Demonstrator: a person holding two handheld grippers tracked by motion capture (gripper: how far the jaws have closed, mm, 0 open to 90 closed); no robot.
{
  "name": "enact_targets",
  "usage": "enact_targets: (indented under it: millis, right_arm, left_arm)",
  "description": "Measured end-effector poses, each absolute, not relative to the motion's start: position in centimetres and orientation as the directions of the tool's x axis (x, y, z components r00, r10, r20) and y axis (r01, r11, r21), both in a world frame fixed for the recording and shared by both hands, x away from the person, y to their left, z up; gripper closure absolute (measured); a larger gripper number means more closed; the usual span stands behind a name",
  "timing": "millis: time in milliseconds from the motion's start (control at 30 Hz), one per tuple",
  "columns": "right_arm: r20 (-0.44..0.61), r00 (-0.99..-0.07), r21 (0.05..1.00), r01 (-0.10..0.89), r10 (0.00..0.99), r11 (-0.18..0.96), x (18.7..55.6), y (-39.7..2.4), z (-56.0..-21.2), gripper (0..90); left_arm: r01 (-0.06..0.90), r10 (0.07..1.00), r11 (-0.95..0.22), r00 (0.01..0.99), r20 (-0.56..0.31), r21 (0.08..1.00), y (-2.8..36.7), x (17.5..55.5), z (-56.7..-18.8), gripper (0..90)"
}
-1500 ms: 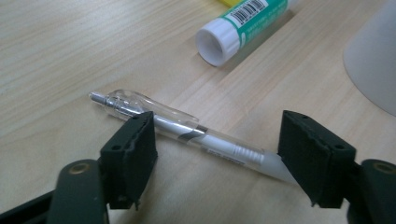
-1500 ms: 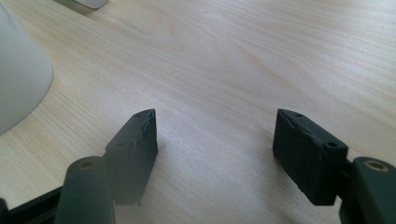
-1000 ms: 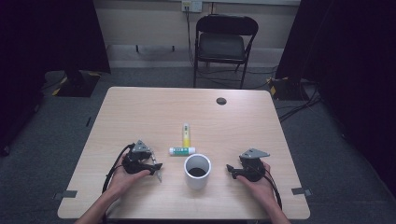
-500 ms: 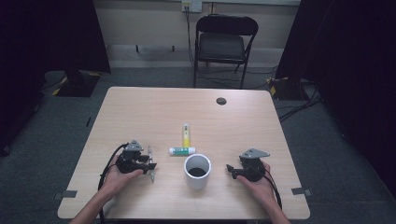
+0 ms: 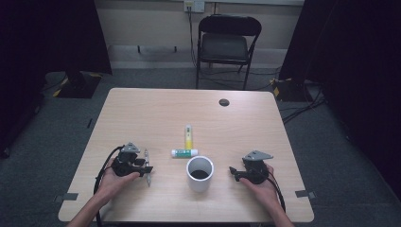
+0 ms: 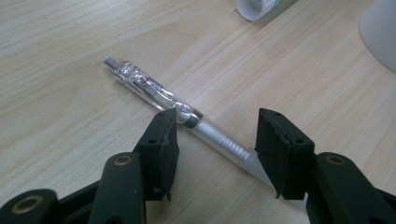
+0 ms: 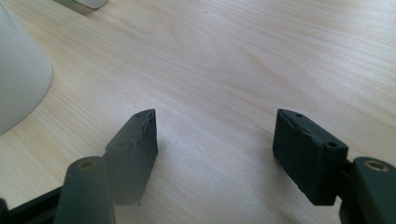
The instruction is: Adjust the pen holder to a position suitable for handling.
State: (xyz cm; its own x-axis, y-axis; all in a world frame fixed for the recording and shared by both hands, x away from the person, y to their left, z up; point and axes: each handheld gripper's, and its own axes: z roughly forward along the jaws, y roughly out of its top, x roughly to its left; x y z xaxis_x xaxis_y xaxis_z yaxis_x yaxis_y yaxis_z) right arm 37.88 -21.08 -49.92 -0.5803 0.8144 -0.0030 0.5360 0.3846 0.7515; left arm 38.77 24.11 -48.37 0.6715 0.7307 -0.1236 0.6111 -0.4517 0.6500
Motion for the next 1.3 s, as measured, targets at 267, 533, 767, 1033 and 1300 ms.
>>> enact_targets:
  millis: [267, 533, 767, 1033, 1300]
  right_arm:
    - [-0.004, -0.580, 0.751, 0.536, 0.815, 0.385, 37.9, -21.1, -49.9, 30.1]
    - [-0.003, -0.580, 0.752, 0.536, 0.815, 0.384, 37.9, -21.1, -49.9, 30.1]
    - [-0.002, -0.580, 0.751, 0.537, 0.815, 0.384, 37.9, -21.1, -49.9, 30.1]
    - [-0.003, -0.580, 0.751, 0.536, 0.815, 0.385, 37.9, -21.1, -49.9, 30.1]
    - [-0.003, -0.581, 0.751, 0.536, 0.814, 0.385, 37.9, -21.1, -49.9, 30.1]
  left_arm:
    - [0.597, 0.757, -0.441, 0.648, -0.080, 0.670, 23.2, 39.0, -48.7, 37.1]
    - [0.552, 0.713, -0.500, 0.700, -0.044, 0.667, 21.5, 38.5, -48.8, 37.2]
    - [0.515, 0.683, -0.533, 0.730, -0.018, 0.672, 21.0, 38.3, -48.6, 56.2]
    - [0.517, 0.651, -0.520, 0.755, -0.076, 0.679, 21.3, 38.1, -48.3, 74.0]
    - [0.532, 0.631, -0.541, 0.769, -0.105, 0.651, 22.6, 37.5, -48.1, 78.3]
